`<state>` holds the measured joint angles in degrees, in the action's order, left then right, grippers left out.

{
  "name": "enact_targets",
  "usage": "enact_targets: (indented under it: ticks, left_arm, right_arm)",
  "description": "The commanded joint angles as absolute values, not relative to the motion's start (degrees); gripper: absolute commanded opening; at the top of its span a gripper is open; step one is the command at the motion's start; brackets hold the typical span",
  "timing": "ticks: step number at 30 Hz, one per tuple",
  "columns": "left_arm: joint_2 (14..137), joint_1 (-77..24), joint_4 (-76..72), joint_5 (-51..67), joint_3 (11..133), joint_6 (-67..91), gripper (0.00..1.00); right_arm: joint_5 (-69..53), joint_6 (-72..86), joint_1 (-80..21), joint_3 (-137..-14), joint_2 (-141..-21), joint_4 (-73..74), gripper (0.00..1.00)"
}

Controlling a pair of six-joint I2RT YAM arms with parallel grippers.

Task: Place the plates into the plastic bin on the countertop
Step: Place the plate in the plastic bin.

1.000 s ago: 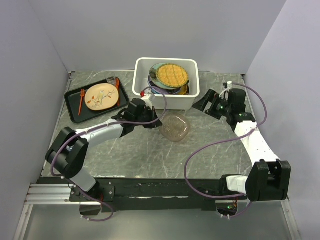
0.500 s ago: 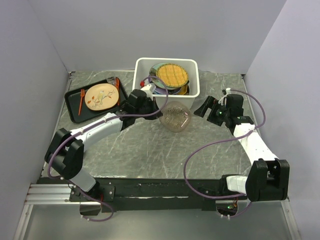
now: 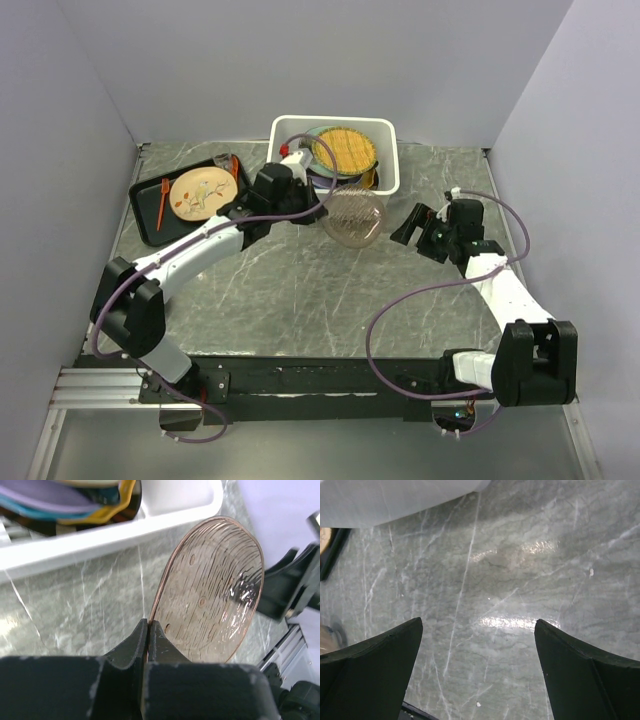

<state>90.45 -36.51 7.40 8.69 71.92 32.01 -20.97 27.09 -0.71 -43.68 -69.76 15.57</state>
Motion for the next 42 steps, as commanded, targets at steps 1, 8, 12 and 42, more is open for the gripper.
enact_targets:
  ticks: [1, 8, 12, 42]
  left_arm:
    - [91.49, -35.25, 7.73, 7.39, 76.72, 30.15, 0.01]
    - [92.11, -30.85, 8.09, 8.97, 78.83, 30.50, 0.01]
    - [93.25, -28.83, 8.44, 8.97, 80.42, 30.41, 0.01]
    - [115.22, -25.31, 17.22, 8.26, 114.24, 28.92, 0.01]
  right_arm:
    - [-19.69, 26.45, -0.35, -42.28, -67.50, 14.15, 1.00]
    - [-18.19, 25.84, -0.26, -41.22, -65.31, 15.47, 1.00]
    - [-17.84, 25.40, -0.26, -40.69, -64.16, 16.17, 1.00]
    - [-18.72, 23.99, -0.26, -36.21, -63.28, 14.68, 1.00]
